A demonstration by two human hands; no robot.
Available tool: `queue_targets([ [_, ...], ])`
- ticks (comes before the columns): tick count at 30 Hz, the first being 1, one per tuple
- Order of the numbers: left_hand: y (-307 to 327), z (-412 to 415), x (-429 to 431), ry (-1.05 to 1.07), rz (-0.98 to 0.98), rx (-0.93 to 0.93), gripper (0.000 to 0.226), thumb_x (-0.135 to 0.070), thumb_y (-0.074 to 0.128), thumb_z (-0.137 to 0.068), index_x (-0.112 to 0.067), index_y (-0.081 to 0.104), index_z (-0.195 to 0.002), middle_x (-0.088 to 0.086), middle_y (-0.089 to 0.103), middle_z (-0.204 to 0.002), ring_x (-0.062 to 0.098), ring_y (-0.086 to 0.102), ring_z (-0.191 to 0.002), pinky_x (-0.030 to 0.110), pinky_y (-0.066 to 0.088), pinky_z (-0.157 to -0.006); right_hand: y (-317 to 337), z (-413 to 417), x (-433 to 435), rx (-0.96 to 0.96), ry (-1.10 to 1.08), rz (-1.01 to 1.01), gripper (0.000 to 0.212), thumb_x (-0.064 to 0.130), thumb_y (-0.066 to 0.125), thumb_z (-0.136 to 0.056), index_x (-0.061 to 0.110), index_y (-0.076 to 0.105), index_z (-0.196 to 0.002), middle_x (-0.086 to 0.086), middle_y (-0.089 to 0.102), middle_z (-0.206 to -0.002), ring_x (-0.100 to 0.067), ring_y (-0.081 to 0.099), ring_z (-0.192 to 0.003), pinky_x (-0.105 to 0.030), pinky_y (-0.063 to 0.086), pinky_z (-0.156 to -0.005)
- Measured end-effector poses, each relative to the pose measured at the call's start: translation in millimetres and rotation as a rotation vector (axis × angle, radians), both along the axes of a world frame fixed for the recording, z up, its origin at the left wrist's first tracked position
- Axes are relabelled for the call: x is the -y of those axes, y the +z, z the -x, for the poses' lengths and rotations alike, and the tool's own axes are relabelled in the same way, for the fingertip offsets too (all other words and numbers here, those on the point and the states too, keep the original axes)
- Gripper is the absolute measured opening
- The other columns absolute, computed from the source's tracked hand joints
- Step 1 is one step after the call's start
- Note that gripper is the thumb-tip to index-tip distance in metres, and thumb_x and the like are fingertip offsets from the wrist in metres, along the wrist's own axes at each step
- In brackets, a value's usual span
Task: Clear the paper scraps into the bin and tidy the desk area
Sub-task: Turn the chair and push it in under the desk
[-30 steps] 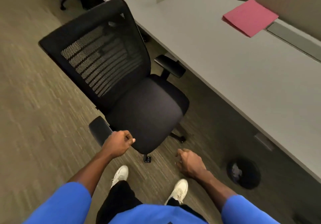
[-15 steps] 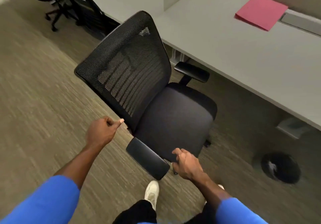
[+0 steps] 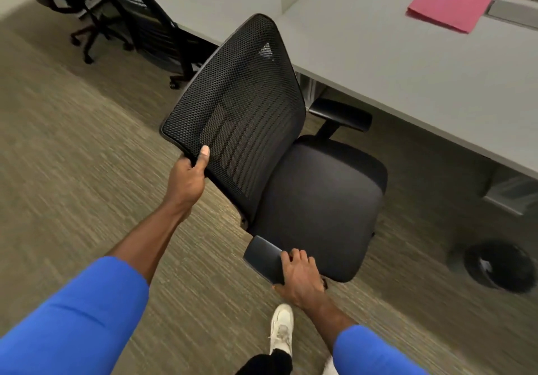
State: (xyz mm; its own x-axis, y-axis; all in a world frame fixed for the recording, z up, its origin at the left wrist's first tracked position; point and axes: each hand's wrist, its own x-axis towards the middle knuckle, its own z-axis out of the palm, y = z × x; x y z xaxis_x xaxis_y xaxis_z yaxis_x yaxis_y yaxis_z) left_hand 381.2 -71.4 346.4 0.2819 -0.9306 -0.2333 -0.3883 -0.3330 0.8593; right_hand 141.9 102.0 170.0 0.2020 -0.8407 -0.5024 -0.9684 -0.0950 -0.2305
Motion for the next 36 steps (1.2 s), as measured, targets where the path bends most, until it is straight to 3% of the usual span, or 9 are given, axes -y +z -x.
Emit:
queue_targets([
  [6, 2, 9, -4, -0.066, -0.028, 0.009, 0.062, -0.065, 0.057, -0.1, -0.004, 0.069, -0.105, 0.016, 0.077, -0.11, 0.033, 0.074, -0.106, 0.063, 0.057, -0.103, -11, 7, -20, -0.034, -0.037, 0.011, 0.07, 0.027, 0.071, -0.087, 0.019, 0.038, -0.149, -0.017, 0.045, -0.152, -0.037, 0.048, -0.133, -0.053, 0.043, -0.109],
  [13, 1, 30, -22, -0.113, -0.01, -0.001, 0.101, -0.093, 0.055, -0.077, 0.003, 0.067, -0.103, 0.015, 0.072, -0.084, 0.023, 0.066, -0.076, 0.066, 0.06, -0.091, -8, 38, -31, -0.02, -0.089, 0.029, 0.072, 0.019, 0.069, -0.088, 0.02, 0.037, -0.152, -0.018, 0.042, -0.157, -0.038, 0.045, -0.14, -0.054, 0.041, -0.115],
  [15, 1, 41, -30, -0.11, -0.018, -0.026, 0.113, -0.098, 0.056, -0.069, 0.005, 0.066, -0.115, 0.025, 0.077, -0.11, 0.036, 0.076, -0.101, 0.065, 0.059, -0.098, -8, 52, -34, -0.03, -0.106, 0.03, 0.073, 0.022, 0.07, -0.087, 0.021, 0.037, -0.152, -0.017, 0.041, -0.158, -0.037, 0.044, -0.141, -0.053, 0.039, -0.116],
  [17, 1, 54, -38, -0.122, -0.016, -0.033, 0.11, -0.096, 0.057, -0.071, 0.003, 0.068, -0.116, 0.026, 0.075, -0.121, 0.042, 0.072, -0.116, 0.064, 0.058, -0.102, -7, 70, -37, -0.041, -0.109, 0.034, 0.074, 0.025, 0.071, -0.085, 0.022, 0.037, -0.151, -0.015, 0.04, -0.158, -0.035, 0.043, -0.143, -0.051, 0.039, -0.117],
  [21, -3, 78, -57, -0.171, -0.026, 0.017, 0.085, -0.086, 0.056, -0.084, -0.008, 0.071, -0.111, 0.015, 0.078, -0.115, 0.033, 0.074, -0.112, 0.06, 0.058, -0.103, -4, 109, -47, -0.039, -0.13, 0.044, 0.074, 0.02, 0.068, -0.085, 0.025, 0.037, -0.151, -0.011, 0.039, -0.161, -0.031, 0.04, -0.147, -0.047, 0.036, -0.122],
  [25, -10, 101, -80, -0.266, -0.052, 0.024, 0.093, -0.093, 0.049, -0.084, -0.008, 0.068, -0.115, 0.016, 0.077, -0.116, 0.035, 0.074, -0.112, 0.06, 0.059, -0.102, -1, 142, -68, -0.053, -0.162, 0.078, 0.074, 0.004, 0.056, -0.089, 0.02, 0.032, -0.157, -0.014, 0.027, -0.172, -0.032, 0.025, -0.161, -0.043, 0.025, -0.132],
  [28, -15, 122, -100, -0.35, -0.041, 0.002, 0.09, -0.095, 0.047, -0.082, -0.016, 0.063, -0.12, 0.012, 0.077, -0.118, 0.034, 0.074, -0.112, 0.06, 0.059, -0.102, 3, 163, -82, -0.077, -0.22, 0.096, 0.07, -0.001, 0.047, -0.094, 0.017, 0.031, -0.159, -0.015, 0.018, -0.176, -0.031, 0.015, -0.165, -0.04, 0.027, -0.132],
  [32, -21, 153, -124, -0.437, -0.068, 0.012, 0.102, -0.1, 0.042, -0.077, -0.007, 0.063, -0.117, 0.017, 0.077, -0.117, 0.039, 0.076, -0.106, 0.059, 0.06, -0.098, 25, 175, -83, -0.067, -0.357, 0.123, 0.062, 0.013, 0.051, -0.094, 0.01, 0.041, -0.155, -0.016, 0.031, -0.172, -0.03, 0.028, -0.161, -0.041, 0.035, -0.127],
  [36, -13, 186, -152, -0.529, -0.05, 0.109, 0.073, -0.078, 0.043, -0.092, -0.012, 0.065, -0.113, 0.012, 0.078, -0.107, 0.038, 0.074, -0.105, 0.05, 0.059, -0.092, 65, 174, -71, 0.017, -0.491, 0.327, 0.057, 0.015, 0.063, -0.09, 0.013, 0.055, -0.146, -0.014, 0.048, -0.163, -0.03, 0.047, -0.15, -0.041, 0.045, -0.12],
])
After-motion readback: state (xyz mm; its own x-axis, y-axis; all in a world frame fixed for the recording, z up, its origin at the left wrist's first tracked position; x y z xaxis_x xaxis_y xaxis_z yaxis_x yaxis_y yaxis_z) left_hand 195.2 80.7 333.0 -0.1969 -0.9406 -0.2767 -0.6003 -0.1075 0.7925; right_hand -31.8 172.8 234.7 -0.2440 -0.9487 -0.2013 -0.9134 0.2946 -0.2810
